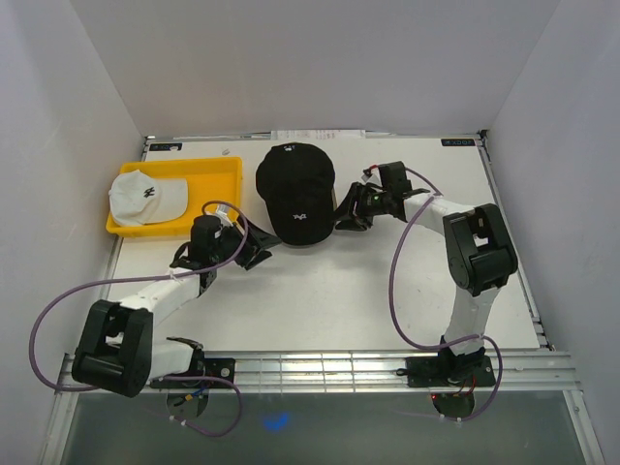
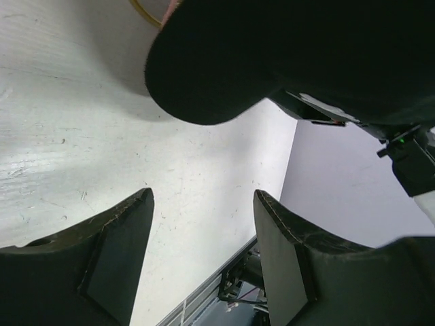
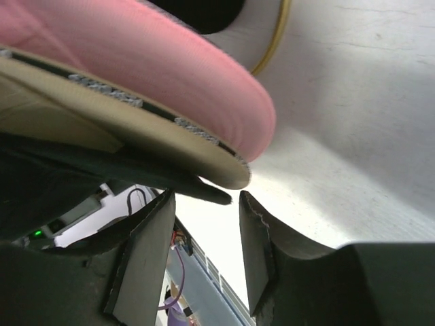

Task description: Stack the hats

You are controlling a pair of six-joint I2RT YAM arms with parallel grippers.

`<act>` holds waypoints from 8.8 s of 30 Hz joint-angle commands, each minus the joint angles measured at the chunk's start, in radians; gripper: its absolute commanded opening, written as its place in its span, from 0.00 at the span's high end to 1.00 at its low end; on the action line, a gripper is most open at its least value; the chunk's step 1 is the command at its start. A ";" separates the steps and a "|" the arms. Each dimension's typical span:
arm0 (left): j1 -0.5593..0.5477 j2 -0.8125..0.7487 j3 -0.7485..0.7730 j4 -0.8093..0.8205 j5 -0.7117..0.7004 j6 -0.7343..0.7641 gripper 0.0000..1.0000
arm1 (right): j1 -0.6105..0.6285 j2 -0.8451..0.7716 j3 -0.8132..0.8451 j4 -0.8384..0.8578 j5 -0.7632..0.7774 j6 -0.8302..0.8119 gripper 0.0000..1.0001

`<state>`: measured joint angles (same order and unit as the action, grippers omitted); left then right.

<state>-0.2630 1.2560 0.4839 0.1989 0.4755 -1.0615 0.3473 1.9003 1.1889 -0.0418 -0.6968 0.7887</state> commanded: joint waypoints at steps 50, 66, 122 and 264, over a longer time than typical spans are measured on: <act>0.657 0.615 0.999 -0.587 -0.733 0.403 0.14 | -0.051 -0.561 -0.393 0.095 -0.004 -0.332 0.30; 0.662 0.706 1.070 -0.726 -0.891 0.364 0.32 | -0.050 -0.515 -0.403 0.129 -0.009 -0.324 0.32; 0.412 0.102 1.377 -0.714 0.081 0.210 1.00 | 0.076 -0.590 0.030 0.014 -0.098 -0.131 0.23; 0.108 0.210 0.725 0.080 0.204 -0.170 1.00 | 0.165 -0.008 0.049 1.284 0.094 1.155 0.92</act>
<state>-0.1360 1.4540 1.1484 0.2401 0.6292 -1.2648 0.4747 1.8561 1.1671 1.1851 -0.4366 1.9617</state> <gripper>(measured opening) 0.349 0.120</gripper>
